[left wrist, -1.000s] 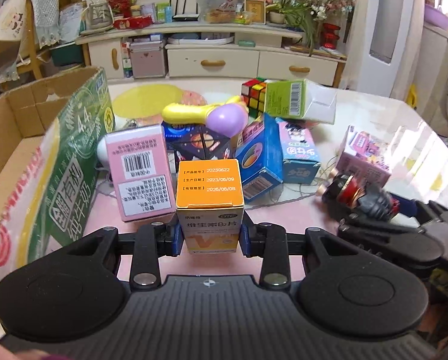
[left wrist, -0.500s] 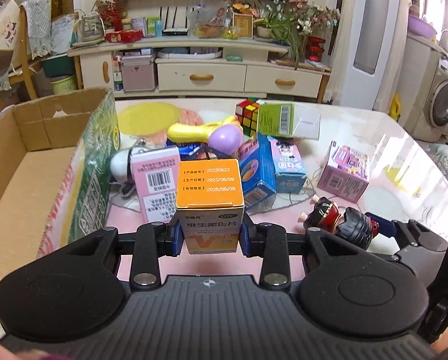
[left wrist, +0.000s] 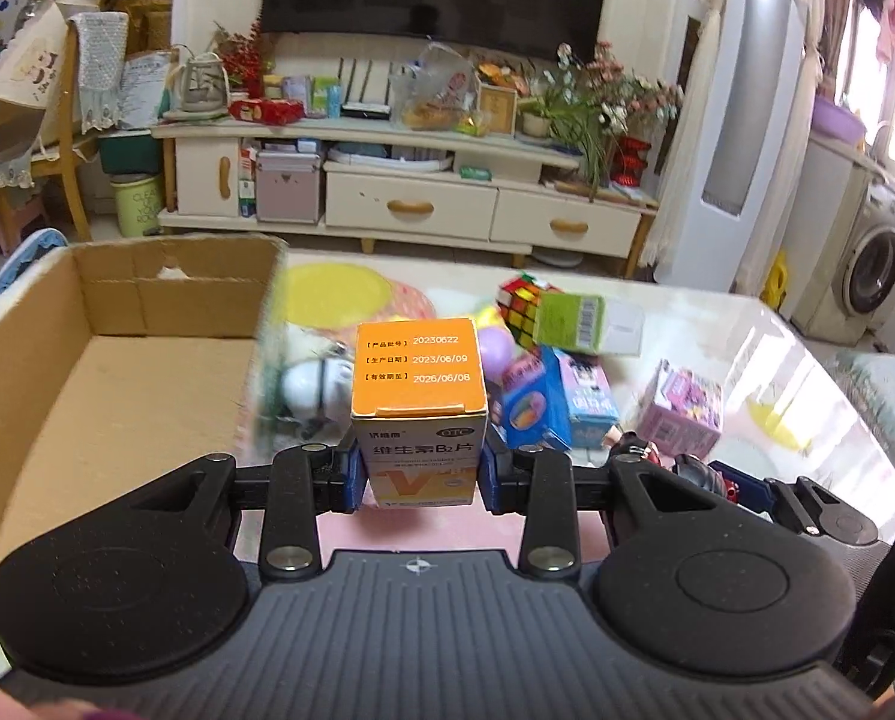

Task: Organize rigid objects
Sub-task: 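Carry the orange box with the left gripper while the right gripper carries the doll toward the cardboard box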

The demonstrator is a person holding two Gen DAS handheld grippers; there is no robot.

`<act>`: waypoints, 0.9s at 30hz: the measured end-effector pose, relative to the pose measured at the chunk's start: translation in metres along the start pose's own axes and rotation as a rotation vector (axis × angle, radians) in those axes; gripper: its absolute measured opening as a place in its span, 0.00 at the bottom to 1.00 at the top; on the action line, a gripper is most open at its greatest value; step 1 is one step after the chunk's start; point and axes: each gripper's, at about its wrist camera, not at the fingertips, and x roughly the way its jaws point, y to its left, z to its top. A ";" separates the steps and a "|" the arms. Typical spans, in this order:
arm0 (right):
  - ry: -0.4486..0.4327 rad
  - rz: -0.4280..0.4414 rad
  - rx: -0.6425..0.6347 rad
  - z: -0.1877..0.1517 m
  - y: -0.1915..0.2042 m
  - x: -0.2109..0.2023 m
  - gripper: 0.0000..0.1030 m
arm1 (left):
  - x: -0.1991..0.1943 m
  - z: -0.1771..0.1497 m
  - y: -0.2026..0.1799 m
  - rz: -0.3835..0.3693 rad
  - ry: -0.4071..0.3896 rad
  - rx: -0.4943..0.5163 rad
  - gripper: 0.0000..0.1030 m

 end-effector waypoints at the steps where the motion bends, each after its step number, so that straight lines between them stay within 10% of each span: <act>1: -0.006 0.007 -0.003 0.003 0.004 -0.002 0.81 | -0.002 0.001 0.004 0.006 -0.008 -0.007 0.41; 27: -0.090 0.336 -0.214 0.063 0.177 -0.006 0.81 | 0.008 0.012 0.143 0.309 0.074 -0.351 0.41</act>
